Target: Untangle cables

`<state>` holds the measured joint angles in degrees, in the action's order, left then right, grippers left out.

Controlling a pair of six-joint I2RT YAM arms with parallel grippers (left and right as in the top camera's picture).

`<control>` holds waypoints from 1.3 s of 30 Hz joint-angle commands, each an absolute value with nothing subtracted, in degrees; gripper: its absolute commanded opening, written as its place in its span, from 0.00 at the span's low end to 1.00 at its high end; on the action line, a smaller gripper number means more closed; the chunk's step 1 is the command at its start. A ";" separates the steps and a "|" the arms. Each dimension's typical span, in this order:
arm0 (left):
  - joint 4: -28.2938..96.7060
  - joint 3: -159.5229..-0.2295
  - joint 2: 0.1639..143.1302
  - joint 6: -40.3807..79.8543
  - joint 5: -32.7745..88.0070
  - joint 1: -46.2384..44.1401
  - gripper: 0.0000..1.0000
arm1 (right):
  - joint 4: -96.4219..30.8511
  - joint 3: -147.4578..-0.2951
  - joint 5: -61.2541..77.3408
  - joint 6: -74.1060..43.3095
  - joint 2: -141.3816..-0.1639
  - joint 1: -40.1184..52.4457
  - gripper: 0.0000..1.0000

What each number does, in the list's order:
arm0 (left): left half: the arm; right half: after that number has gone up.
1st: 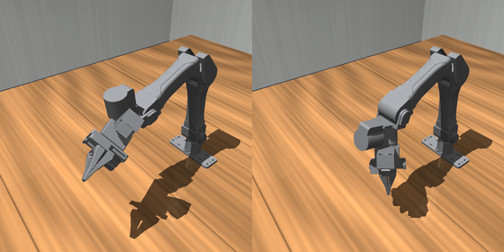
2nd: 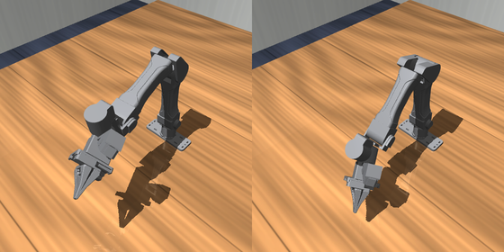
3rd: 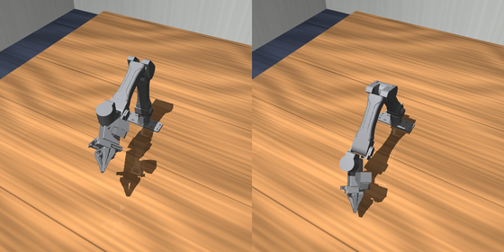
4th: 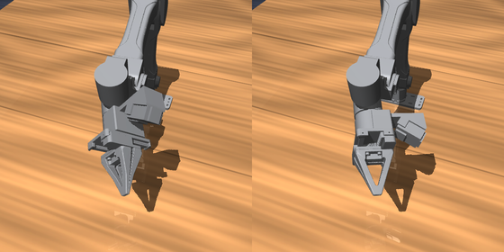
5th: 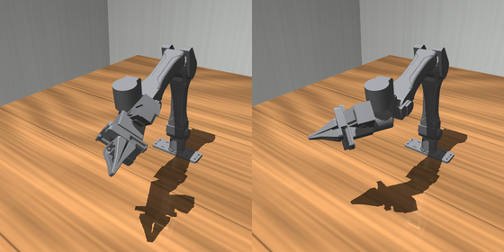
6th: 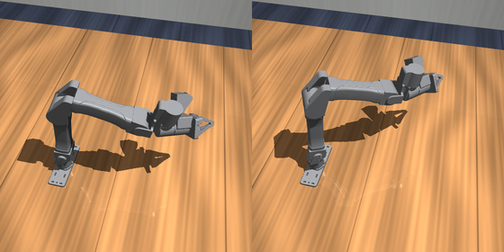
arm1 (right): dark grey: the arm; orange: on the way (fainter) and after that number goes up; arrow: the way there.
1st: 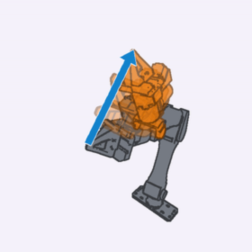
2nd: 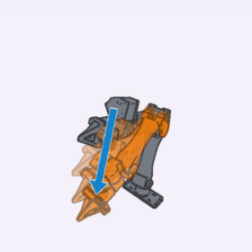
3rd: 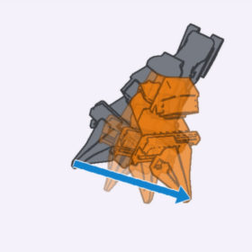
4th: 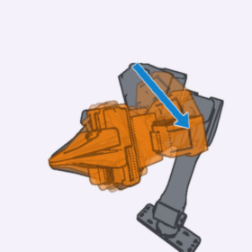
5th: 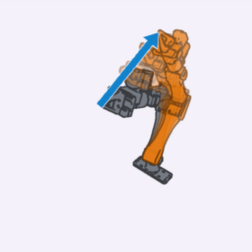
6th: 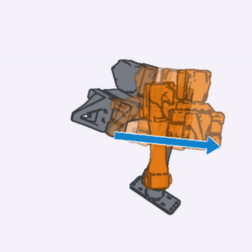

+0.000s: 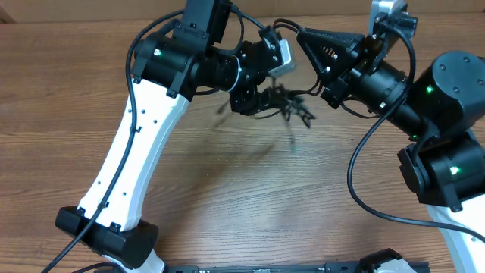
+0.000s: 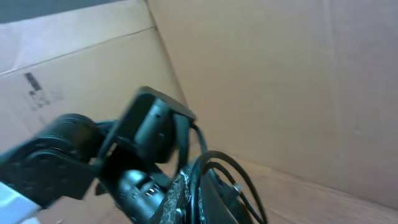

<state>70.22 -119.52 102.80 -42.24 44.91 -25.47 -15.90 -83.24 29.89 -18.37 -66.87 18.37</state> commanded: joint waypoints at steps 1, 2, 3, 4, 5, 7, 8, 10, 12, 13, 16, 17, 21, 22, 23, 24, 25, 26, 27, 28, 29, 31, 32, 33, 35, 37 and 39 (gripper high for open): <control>69.97 -120.11 103.50 -48.95 46.57 -27.14 0.60 | -15.25 -86.32 33.08 -19.77 -66.13 18.15 0.04; 69.95 -120.11 103.53 -50.09 46.57 -27.38 0.60 | -15.20 -86.48 33.65 -19.77 -66.13 18.15 0.04; 69.93 -120.11 103.50 -51.31 46.59 -27.59 0.59 | -15.27 -86.65 33.82 -19.79 -66.13 18.15 0.04; 69.82 -120.11 103.50 -52.27 46.57 -27.83 0.57 | -15.29 -86.76 33.82 -19.79 -66.13 18.15 0.04; 69.69 -120.11 103.53 -52.84 46.59 -28.03 0.57 | -15.25 -86.76 33.82 -19.79 -66.13 18.15 0.04; 69.43 -120.11 103.53 -53.43 46.59 -28.36 0.54 | -15.25 -86.76 33.80 -19.79 -66.13 18.15 0.04; 69.41 -120.11 103.53 -53.80 46.59 -28.53 0.53 | -15.27 -86.76 33.82 -19.79 -66.13 18.15 0.04; 69.45 -120.11 103.53 -54.02 46.59 -28.82 0.37 | -15.25 -86.76 33.80 -19.79 -66.13 18.15 0.04; 69.65 -120.09 103.53 -54.02 46.63 -28.97 0.34 | -15.25 -86.76 33.80 -19.79 -66.13 18.15 0.04; 69.78 -120.07 103.57 -54.02 46.70 -29.06 0.33 | -15.27 -86.76 33.80 -19.77 -66.13 18.15 0.04; 69.87 -119.98 104.14 -54.26 46.57 -29.61 0.11 | -15.27 -86.76 33.76 -19.75 -66.13 18.15 0.04; 69.89 -119.98 104.33 -54.30 46.48 -29.65 0.04 | -15.25 -86.76 33.74 -19.75 -66.13 18.13 0.04; 72.05 -120.11 104.22 -52.27 44.12 -28.99 0.04 | -15.84 -86.76 33.43 -19.73 -66.13 17.12 0.04; 72.69 -120.25 103.63 -50.52 43.09 -28.38 0.04 | -16.80 -86.76 32.62 -19.77 -66.15 16.08 0.04; 73.14 -120.40 102.76 -48.36 41.82 -27.64 0.04 | -18.22 -86.76 31.59 -19.84 -66.22 14.63 0.04; 73.52 -120.49 101.95 -47.05 40.93 -27.00 0.04 | -19.66 -86.76 30.89 -20.56 -66.32 12.93 0.04; 73.78 -120.51 100.66 -44.99 39.35 -26.09 0.04 | -20.73 -86.74 31.18 -21.15 -66.59 10.98 0.04; 73.93 -120.51 99.50 -43.13 38.13 -25.30 0.04 | -21.67 -86.74 31.90 -21.21 -66.92 9.10 0.04; 74.04 -120.51 98.56 -41.58 37.04 -24.56 0.04 | -22.59 -86.74 32.27 -21.08 -67.18 7.66 0.04; 74.22 -120.51 97.54 -40.23 36.12 -23.70 0.04 | -23.66 -86.74 32.25 -20.95 -67.57 6.35 0.04; 74.37 -120.51 96.62 -38.98 35.44 -22.94 0.04 | -24.73 -86.74 32.27 -20.56 -67.96 5.32 0.04; 74.65 -120.51 95.13 -36.73 34.48 -21.74 0.04 | -26.46 -86.70 32.25 -18.98 -68.75 4.49 0.04; 74.89 -120.51 94.59 -36.03 34.13 -21.52 0.04 | -27.31 -86.67 32.23 -17.80 -69.14 4.47 0.04; 75.20 -120.51 94.19 -35.75 34.04 -21.37 0.04 | -27.94 -86.65 32.16 -17.39 -69.65 4.47 0.04; 75.64 -120.51 93.69 -35.75 34.06 -21.39 0.04 | -29.06 -86.65 32.27 -17.39 -70.59 4.49 0.04; 75.81 -120.51 93.56 -35.51 34.09 -21.41 0.04 | -31.38 -86.65 32.27 -17.37 -71.83 4.67 0.04; 75.83 -120.51 93.58 -35.51 34.09 -21.41 0.04 | -33.34 -86.63 32.23 -16.58 -72.69 5.30 0.06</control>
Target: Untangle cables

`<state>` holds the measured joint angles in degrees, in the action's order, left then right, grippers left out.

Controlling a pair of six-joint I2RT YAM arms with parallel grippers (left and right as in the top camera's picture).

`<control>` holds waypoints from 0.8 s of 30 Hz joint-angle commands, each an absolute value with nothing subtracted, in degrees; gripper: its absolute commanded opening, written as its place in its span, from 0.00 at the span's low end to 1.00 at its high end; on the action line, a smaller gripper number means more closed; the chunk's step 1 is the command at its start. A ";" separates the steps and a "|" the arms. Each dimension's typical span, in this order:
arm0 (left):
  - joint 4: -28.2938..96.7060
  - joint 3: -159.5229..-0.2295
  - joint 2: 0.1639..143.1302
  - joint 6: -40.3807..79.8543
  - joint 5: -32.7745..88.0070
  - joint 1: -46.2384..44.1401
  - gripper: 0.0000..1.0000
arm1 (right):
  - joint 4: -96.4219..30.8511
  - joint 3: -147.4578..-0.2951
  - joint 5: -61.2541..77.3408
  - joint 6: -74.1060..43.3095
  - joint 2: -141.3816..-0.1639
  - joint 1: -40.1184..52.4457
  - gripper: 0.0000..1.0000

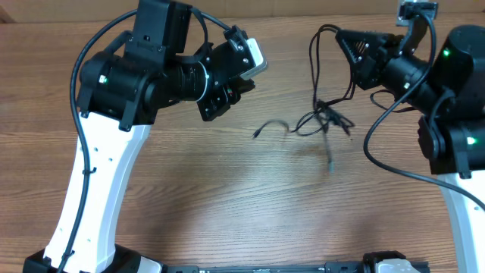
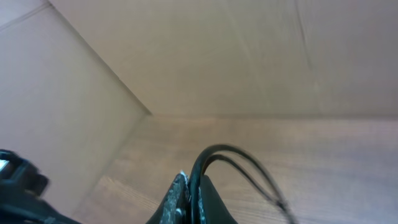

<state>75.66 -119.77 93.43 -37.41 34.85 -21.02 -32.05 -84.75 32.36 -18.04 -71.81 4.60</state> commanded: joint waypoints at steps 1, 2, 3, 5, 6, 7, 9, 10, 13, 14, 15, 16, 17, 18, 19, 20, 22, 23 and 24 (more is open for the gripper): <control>75.81 -120.51 93.58 -35.51 34.09 -21.41 0.04 | -33.91 -86.63 32.21 -16.45 -72.93 5.52 0.37; 75.75 -120.51 93.58 -35.48 34.09 -21.41 0.04 | -34.83 -86.63 32.08 -16.45 -73.30 5.67 0.91; 75.57 -120.51 93.58 -35.09 34.09 -21.39 0.04 | -36.01 -86.63 31.73 -16.43 -73.67 5.80 1.00; 74.96 -120.51 93.58 -33.85 34.09 -21.39 0.05 | -39.16 -86.59 29.56 -14.85 -74.67 5.89 1.00; 74.83 -120.51 93.58 -33.32 34.06 -21.39 0.04 | -40.82 -86.59 28.27 -13.04 -75.24 5.89 1.00; 74.76 -120.51 93.58 -33.12 34.06 -21.39 0.04 | -42.92 -86.59 26.13 -10.90 -76.01 5.89 1.00; 74.74 -120.51 93.56 -32.42 34.06 -21.39 0.05 | -46.24 -86.32 21.26 -8.82 -77.69 5.89 1.00; 74.72 -120.51 93.58 -31.70 34.04 -21.39 0.06 | -47.79 -86.06 18.55 -8.78 -78.72 5.89 1.00; 74.61 -120.51 93.58 -30.04 34.04 -21.39 0.09 | -51.92 -85.52 13.96 -8.88 -82.06 5.89 0.95; 74.43 -120.51 93.58 -29.12 34.02 -21.39 0.10 | -53.82 -85.52 12.95 -8.91 -83.92 5.89 0.94; 74.35 -120.51 93.58 -28.58 34.00 -21.39 0.11 | -55.00 -85.52 12.05 -8.91 -85.14 5.89 0.93; 74.35 -120.51 93.58 -28.01 33.85 -21.39 0.11 | -57.01 -85.52 9.26 -9.63 -87.88 5.89 0.93; 74.46 -120.51 93.58 -27.99 33.85 -21.39 0.11 | -57.71 -85.52 7.62 -10.31 -89.10 5.89 0.93; 74.59 -120.51 93.58 -27.99 33.85 -21.39 0.12 | -58.48 -85.49 6.31 -10.63 -90.63 5.89 0.93; 74.76 -120.51 93.58 -28.01 33.85 -21.39 0.12 | -59.11 -85.49 6.02 -10.61 -92.09 5.89 0.93; 74.96 -120.51 93.58 -28.01 33.85 -21.39 0.12 | -59.77 -85.52 6.09 -10.74 -93.43 5.89 0.94; 75.22 -120.51 93.58 -28.01 33.85 -21.39 0.12 | -60.90 -85.49 6.13 -12.91 -95.96 5.89 0.94; 75.33 -120.51 93.58 -28.01 33.85 -21.39 0.13 | -61.34 -85.49 6.13 -13.89 -96.88 5.89 0.94; 75.40 -120.51 93.58 -28.01 33.85 -21.39 0.13 | -61.93 -85.49 6.31 -15.42 -98.10 5.98 0.94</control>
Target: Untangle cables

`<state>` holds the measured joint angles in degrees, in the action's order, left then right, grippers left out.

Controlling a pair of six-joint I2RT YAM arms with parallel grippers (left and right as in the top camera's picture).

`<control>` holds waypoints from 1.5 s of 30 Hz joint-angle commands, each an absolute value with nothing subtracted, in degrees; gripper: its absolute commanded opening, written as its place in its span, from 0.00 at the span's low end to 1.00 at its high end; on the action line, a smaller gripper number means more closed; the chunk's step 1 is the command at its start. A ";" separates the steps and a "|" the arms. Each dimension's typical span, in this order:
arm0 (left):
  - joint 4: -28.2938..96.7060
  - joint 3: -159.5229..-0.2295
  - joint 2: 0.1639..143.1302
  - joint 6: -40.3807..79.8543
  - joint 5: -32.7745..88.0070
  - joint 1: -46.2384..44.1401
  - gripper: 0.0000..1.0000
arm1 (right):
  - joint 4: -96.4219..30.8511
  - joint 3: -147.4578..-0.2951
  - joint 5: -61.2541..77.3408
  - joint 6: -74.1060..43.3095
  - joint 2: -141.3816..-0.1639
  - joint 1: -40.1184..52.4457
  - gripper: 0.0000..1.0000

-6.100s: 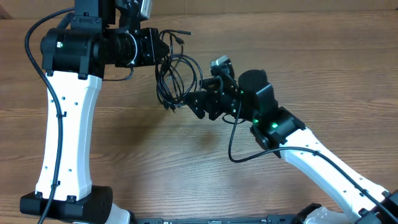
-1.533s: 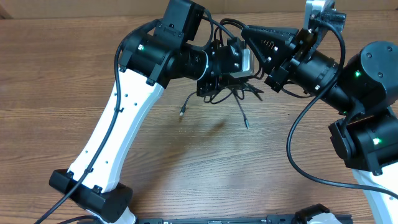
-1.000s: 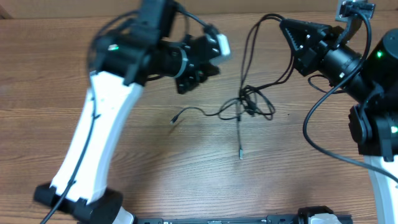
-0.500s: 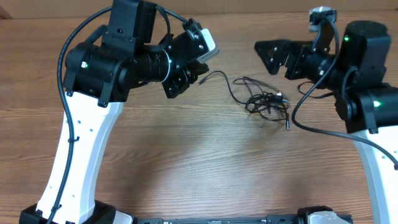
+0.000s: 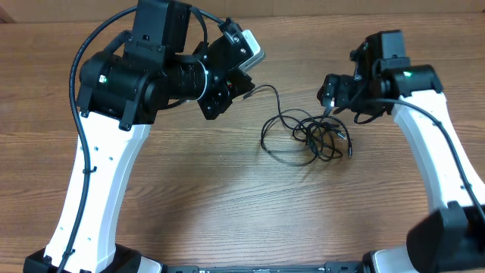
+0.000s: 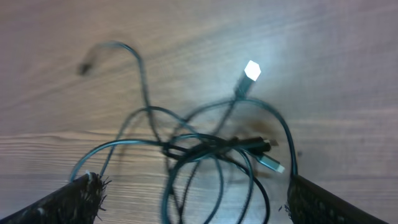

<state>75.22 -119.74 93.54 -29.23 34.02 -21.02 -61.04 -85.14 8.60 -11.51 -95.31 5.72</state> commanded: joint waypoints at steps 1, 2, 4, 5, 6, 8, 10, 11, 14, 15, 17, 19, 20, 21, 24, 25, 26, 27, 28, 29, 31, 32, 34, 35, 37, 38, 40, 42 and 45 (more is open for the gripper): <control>75.42 -120.51 93.58 -28.01 33.85 -21.39 0.13 | -62.35 -85.49 6.61 -17.10 -99.20 6.13 0.93; 75.42 -120.51 93.58 -28.01 33.87 -21.39 0.13 | -62.57 -85.49 7.35 -18.85 -100.12 6.37 0.92; 75.42 -120.51 93.58 -28.01 33.87 -21.39 0.12 | -62.26 -85.49 10.41 -21.15 -101.34 6.92 0.93; 75.42 -120.51 93.58 -28.01 33.87 -21.39 0.12 | -61.76 -85.52 13.52 -21.47 -101.86 7.33 0.92; 75.44 -120.51 93.58 -28.01 33.87 -21.39 0.12 | -61.25 -85.49 16.23 -21.52 -102.04 7.55 0.91; 75.70 -120.51 93.58 -28.01 33.87 -21.41 0.13 | -60.77 -85.49 20.88 -23.99 -102.10 7.86 0.87; 76.09 -120.51 93.58 -28.01 33.87 -21.39 0.12 | -61.78 -85.49 22.15 -28.88 -102.10 8.21 0.80; 76.27 -120.51 93.58 -27.97 33.87 -21.39 0.12 | -62.81 -85.49 21.85 -31.46 -102.10 8.34 0.75; 76.34 -120.51 93.58 -26.63 33.89 -21.41 0.12 | -65.98 -85.30 17.08 -37.98 -102.15 9.04 0.74; 76.40 -120.51 93.58 -26.50 33.91 -21.41 0.12 | -66.94 -84.99 15.44 -39.79 -102.15 9.41 0.73; 76.64 -120.51 93.58 -26.50 33.91 -21.41 0.11 | -68.62 -83.96 13.91 -42.33 -102.15 10.13 0.73; 76.90 -120.51 93.58 -26.52 33.91 -21.39 0.11 | -69.45 -82.00 13.96 -43.99 -102.15 11.25 0.72; 77.08 -120.51 93.58 -26.52 33.91 -21.41 0.11 | -69.49 -80.16 13.56 -45.08 -102.15 12.38 0.71; 77.19 -120.51 93.58 -26.55 33.91 -21.41 0.12 | -69.06 -78.48 12.71 -46.24 -102.15 13.45 0.71; 77.76 -120.51 93.58 -26.52 33.91 -21.39 0.11 | -66.74 -74.35 11.16 -48.95 -102.15 15.99 0.72; 77.97 -120.51 93.58 -26.55 33.89 -21.39 0.11 | -64.77 -72.40 11.18 -50.02 -102.15 17.02 0.72; 78.22 -120.51 93.58 -26.55 33.89 -21.39 0.11 | -63.07 -70.70 11.18 -51.40 -102.15 17.91 0.72; 78.48 -120.51 93.58 -26.55 33.87 -21.39 0.11 | -60.97 -68.64 11.18 -53.10 -102.15 18.79 0.71; 78.76 -120.51 93.58 -26.57 33.87 -21.39 0.11 | -60.03 -67.83 11.14 -53.69 -102.15 19.09 0.71; 79.40 -120.51 93.58 -26.57 33.80 -21.39 0.11 | -57.23 -66.19 11.16 -53.80 -102.15 19.40 0.70; 80.03 -120.51 93.58 -26.57 32.93 -21.39 0.10 | -54.72 -65.08 11.14 -53.80 -102.15 19.38 0.66; 80.23 -120.51 93.58 -26.57 32.36 -21.39 0.10 | -53.65 -64.60 11.00 -53.80 -102.15 19.38 0.64; 80.66 -120.51 93.58 -26.57 31.90 -21.39 0.09 | -51.94 -63.88 9.85 -53.80 -102.15 19.33 0.62; 80.88 -120.51 93.58 -26.57 31.90 -21.39 0.09 | -51.35 -63.70 9.10 -53.80 -102.15 19.33 0.62; 81.34 -120.51 93.58 -26.57 31.90 -21.39 0.09 | -50.74 -63.64 8.01 -53.76 -102.15 19.33 0.61; 81.58 -120.51 93.58 -26.57 31.90 -21.39 0.09 | -50.41 -63.64 7.46 -53.71 -102.15 19.33 0.57; 81.80 -120.51 93.58 -26.57 31.92 -21.39 0.09 | -49.65 -63.64 7.05 -53.54 -102.15 19.33 0.37; 81.89 -120.51 93.58 -26.57 31.92 -21.39 0.09 | -48.86 -63.64 7.07 -53.54 -102.15 19.33 0.04; 82.41 -120.51 93.58 -26.57 31.90 -21.39 0.09 | -46.65 -63.70 8.47 -48.34 -102.15 19.35 0.04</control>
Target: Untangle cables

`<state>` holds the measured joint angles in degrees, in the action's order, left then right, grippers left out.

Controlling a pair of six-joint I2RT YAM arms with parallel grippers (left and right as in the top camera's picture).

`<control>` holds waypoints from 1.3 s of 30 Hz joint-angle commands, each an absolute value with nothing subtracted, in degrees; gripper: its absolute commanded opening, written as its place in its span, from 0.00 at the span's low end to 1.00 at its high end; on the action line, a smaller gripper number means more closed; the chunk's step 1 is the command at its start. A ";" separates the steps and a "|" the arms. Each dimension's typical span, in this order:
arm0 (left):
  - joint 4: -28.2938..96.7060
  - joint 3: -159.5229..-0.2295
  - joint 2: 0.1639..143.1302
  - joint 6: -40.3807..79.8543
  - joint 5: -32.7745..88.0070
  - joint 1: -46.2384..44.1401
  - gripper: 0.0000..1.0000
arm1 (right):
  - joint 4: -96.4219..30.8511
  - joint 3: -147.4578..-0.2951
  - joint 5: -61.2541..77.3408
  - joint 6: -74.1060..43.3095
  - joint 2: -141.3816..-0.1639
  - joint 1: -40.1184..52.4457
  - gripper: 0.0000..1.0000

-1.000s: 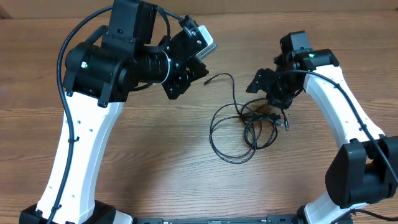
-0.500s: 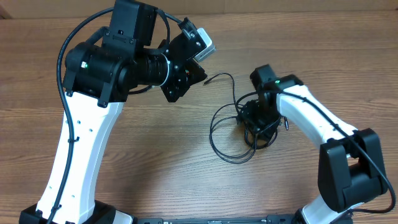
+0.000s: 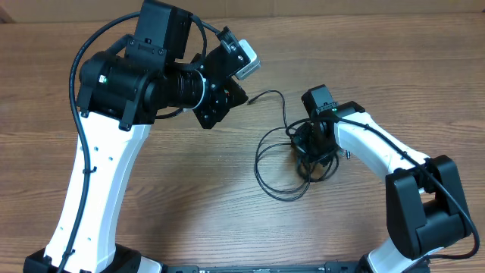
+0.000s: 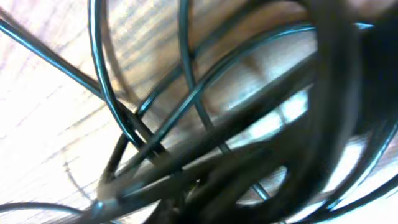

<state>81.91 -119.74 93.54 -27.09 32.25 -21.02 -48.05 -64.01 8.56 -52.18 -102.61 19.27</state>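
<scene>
A tangle of thin black cables [image 3: 282, 168] lies on the wooden table right of centre, one wide loop spread toward the front. A single strand runs up-left to a small plug [image 3: 252, 98]. My right gripper [image 3: 306, 144] is pressed down into the knot, and its fingers are hidden among the strands. In the right wrist view blurred black cables [image 4: 205, 124] fill the frame very close to the camera, so the jaws cannot be made out. My left gripper [image 3: 226, 105] hangs high at the upper left, beside the plug; whether it touches the plug is unclear.
The wooden table [image 3: 189, 197] carries nothing else. A cardboard wall [image 3: 303, 6] runs along the far edge. The big white left arm [image 3: 98, 182] spans the left side, and the right arm [image 3: 379, 155] reaches in from the lower right.
My right gripper was open just above the tangle's right side; it now sits lower and further left, buried in the knot. The cable loop has spread toward the front. The left arm barely moved.
First both grippers were together high at the back with the tangle hanging between them. Then the right gripper alone held it dangling while the left had drawn away. Later the bundle lay on the table under the open right gripper, which is now down in it.
</scene>
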 commanded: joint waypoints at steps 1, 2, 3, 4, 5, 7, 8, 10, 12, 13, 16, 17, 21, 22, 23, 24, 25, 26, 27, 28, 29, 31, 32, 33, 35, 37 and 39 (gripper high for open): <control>82.59 -120.51 93.58 -26.57 31.90 -21.39 0.09 | -45.87 -63.92 9.98 -46.13 -102.13 19.33 0.04; 82.76 -120.51 93.58 -26.57 31.73 -21.39 0.09 | -45.19 -64.51 12.27 -43.81 -102.13 19.33 0.04; 82.76 -120.51 93.58 -26.57 31.09 -21.39 0.08 | -44.97 -65.80 15.35 -41.19 -102.04 19.33 0.04; 82.76 -120.51 93.58 -26.57 30.74 -21.39 0.08 | -45.06 -67.53 18.24 -38.92 -101.86 19.31 0.04; 82.72 -120.51 93.58 -26.57 30.46 -21.39 0.08 | -45.28 -69.41 20.64 -37.04 -101.51 19.27 0.04; 82.65 -120.51 93.58 -26.57 30.35 -21.39 0.08 | -46.94 -75.33 24.40 -33.89 -100.22 19.27 0.04; 82.63 -120.51 93.58 -26.55 30.35 -21.39 0.08 | -48.86 -79.66 24.84 -32.88 -99.26 19.27 0.04; 82.61 -120.51 93.58 -26.55 30.17 -21.39 0.08 | -52.14 -86.80 25.04 -30.04 -97.97 19.29 0.04; 82.24 -120.51 93.58 -26.55 29.74 -21.39 0.15 | -56.34 -95.37 25.02 -26.15 -96.77 19.53 0.04; 81.93 -120.51 93.58 -26.55 29.45 -21.39 0.15 | -57.67 -98.08 24.97 -24.58 -96.44 19.62 0.04; 80.90 -120.49 93.65 -25.93 29.63 -21.41 0.16 | -63.07 -108.33 23.88 -17.82 -95.48 19.66 0.04; 80.44 -120.49 93.76 -25.06 29.63 -21.45 0.17 | -64.45 -110.87 22.92 -15.51 -95.33 19.66 0.04; 79.42 -120.49 94.21 -24.16 29.65 -21.43 0.20 | -66.92 -115.72 22.83 -3.27 -94.43 19.77 0.04; 79.42 -120.49 94.35 -24.16 29.91 -21.45 0.21 | -67.00 -115.81 22.83 -0.97 -94.08 19.90 0.04; 79.44 -120.49 94.39 -24.16 30.35 -21.45 0.25 | -67.02 -115.81 22.81 0.62 -93.84 19.94 0.04; 79.44 -120.49 94.43 -24.18 31.11 -21.43 0.29 | -66.96 -115.83 22.81 1.63 -93.69 19.92 0.04; 79.44 -120.49 94.50 -24.18 31.57 -21.43 0.32 | -66.63 -115.85 22.79 2.15 -93.65 19.92 0.04; 79.44 -120.49 94.50 -24.18 31.57 -21.43 0.35 | -66.08 -115.90 22.79 3.53 -93.62 19.92 0.04; 79.44 -120.49 94.50 -24.21 31.55 -21.43 0.39 | -65.49 -116.03 22.55 4.29 -93.58 19.92 0.04; 79.44 -120.49 94.50 -24.27 31.51 -21.43 0.44 | -64.34 -116.25 22.59 4.60 -93.49 19.92 0.04; 79.44 -120.49 94.50 -24.40 31.55 -21.43 0.46 | -63.92 -116.42 22.59 4.60 -93.47 19.92 0.04; 79.46 -120.49 94.50 -24.40 31.55 -21.43 0.51 | -62.06 -117.58 22.59 4.64 -93.23 19.92 0.04; 79.44 -120.49 94.50 -24.40 31.53 -21.43 0.52 | -61.30 -118.19 22.63 4.91 -93.10 19.92 0.04; 79.42 -120.49 94.50 -24.43 31.46 -21.43 0.54 | -60.34 -119.02 22.61 5.06 -92.92 19.92 0.04; 79.26 -120.49 94.50 -24.43 31.07 -21.39 0.57 | -57.89 -121.73 22.61 5.04 -92.18 19.92 0.04; 79.22 -120.49 94.50 -24.88 30.89 -21.39 0.58 | -56.71 -123.74 22.63 5.02 -91.77 19.92 0.04; 79.20 -120.49 94.52 -25.82 30.92 -21.39 0.59 | -55.27 -125.86 23.00 4.97 -91.42 19.92 0.04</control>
